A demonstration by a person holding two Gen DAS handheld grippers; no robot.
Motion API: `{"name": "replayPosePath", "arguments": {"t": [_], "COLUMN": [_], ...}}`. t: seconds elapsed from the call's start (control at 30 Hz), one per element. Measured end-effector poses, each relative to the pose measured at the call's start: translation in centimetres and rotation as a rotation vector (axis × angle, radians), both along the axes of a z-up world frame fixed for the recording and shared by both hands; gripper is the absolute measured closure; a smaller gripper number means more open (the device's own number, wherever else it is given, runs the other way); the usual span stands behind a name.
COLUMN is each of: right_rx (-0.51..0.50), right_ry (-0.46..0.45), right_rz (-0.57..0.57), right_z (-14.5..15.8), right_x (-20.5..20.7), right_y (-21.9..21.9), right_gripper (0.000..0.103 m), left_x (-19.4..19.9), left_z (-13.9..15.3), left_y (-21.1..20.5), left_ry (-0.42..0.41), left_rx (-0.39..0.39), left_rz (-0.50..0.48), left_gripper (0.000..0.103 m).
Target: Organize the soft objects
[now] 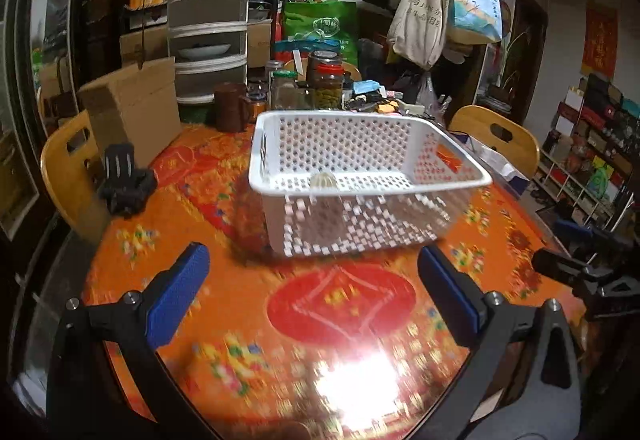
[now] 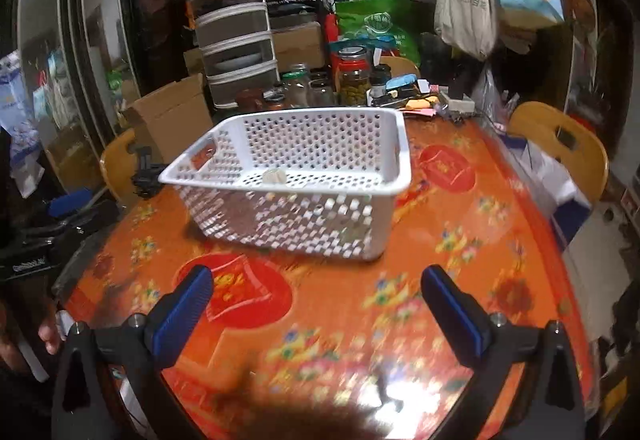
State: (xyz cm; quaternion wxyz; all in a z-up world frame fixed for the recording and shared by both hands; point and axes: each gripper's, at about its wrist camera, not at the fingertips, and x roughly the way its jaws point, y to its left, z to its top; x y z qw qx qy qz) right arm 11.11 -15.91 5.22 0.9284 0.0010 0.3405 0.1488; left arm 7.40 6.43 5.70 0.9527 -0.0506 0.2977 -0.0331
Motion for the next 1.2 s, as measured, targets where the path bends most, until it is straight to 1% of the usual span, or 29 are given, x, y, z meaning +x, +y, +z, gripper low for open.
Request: {"name": "replayPosePath", "arguments": {"t": [0.1, 0.2, 0.23, 0.27, 0.33, 0.43, 0.53, 0.63, 0.77, 0.87, 0.93, 1.0, 1.1, 1.2], "right_rx": [0.011, -0.006, -0.023, -0.022, 0.013, -0.019, -0.054, -0.037, -0.037, -0.081, -0.081, -0.071, -0.03, -0.035], "right_ry": [-0.029, -0.067, -0.067, -0.059, -0.027, 0.003, -0.048, -0.07, -0.074, -0.074, -0.074, -0.063, -0.048, -0.042], "right_rz": [0.007, -0.019, -0.028, -0.024, 0.005, 0.033, -0.003, -0.026, -0.046, -0.071, -0.075, -0.074, -0.067, -0.059], "right_z": [-0.7, -0.9, -0.9, -0.9, -0.8, -0.3, 0.8, 2.1, 3.9, 4.9, 5.3, 5.5, 5.2, 5.0], "right_x": [-2.7, -5.5, -6.5, -7.2, -8.6, -9.6, -10.6, -10.7, -9.8, -8.8, -8.3, -7.9, -7.6, -7.7], "right_y": [-0.1, 0.2, 0.4, 0.5, 0.4, 0.5, 0.1, -0.6, -1.4, -1.4, -1.2, -1.2, -1.1, -0.7], "right_gripper": [0.0, 0.0, 0.0, 0.0, 0.0, 0.0, 0.0, 0.0, 0.0, 0.0, 0.0, 0.0, 0.0, 0.0], "left_x": [-3.2, -5.8, -6.7, -7.8, -8.9, -10.2, -10.5, -10.0, -8.9, -8.1, -7.9, -7.9, -8.2, -8.5], "left_z": [-0.7, -1.4, -1.5, -1.5, -1.1, -0.3, 0.6, 1.7, 3.8, 5.5, 6.5, 6.7, 6.6, 6.4], "left_y": [-0.5, -1.0, -1.1, -1.4, -1.8, -2.5, -3.1, -3.3, -2.6, -2.3, -2.2, -2.2, -2.3, -2.5], "left_ry": [0.002, 0.022, 0.027, 0.03, 0.033, 0.035, 0.043, 0.053, 0.04, 0.03, 0.018, 0.013, 0.01, 0.007], "left_rx": [0.024, -0.007, -0.017, -0.01, 0.013, 0.049, 0.053, 0.051, 0.04, 0.058, 0.069, 0.068, 0.057, 0.054], "left_rz": [0.048, 0.032, 0.023, 0.012, 0.003, -0.001, -0.006, -0.008, 0.001, 0.015, 0.019, 0.016, 0.0, 0.011], "left_gripper": [0.0, 0.0, 0.0, 0.0, 0.0, 0.0, 0.0, 0.0, 0.0, 0.0, 0.0, 0.0, 0.0, 0.0]}}
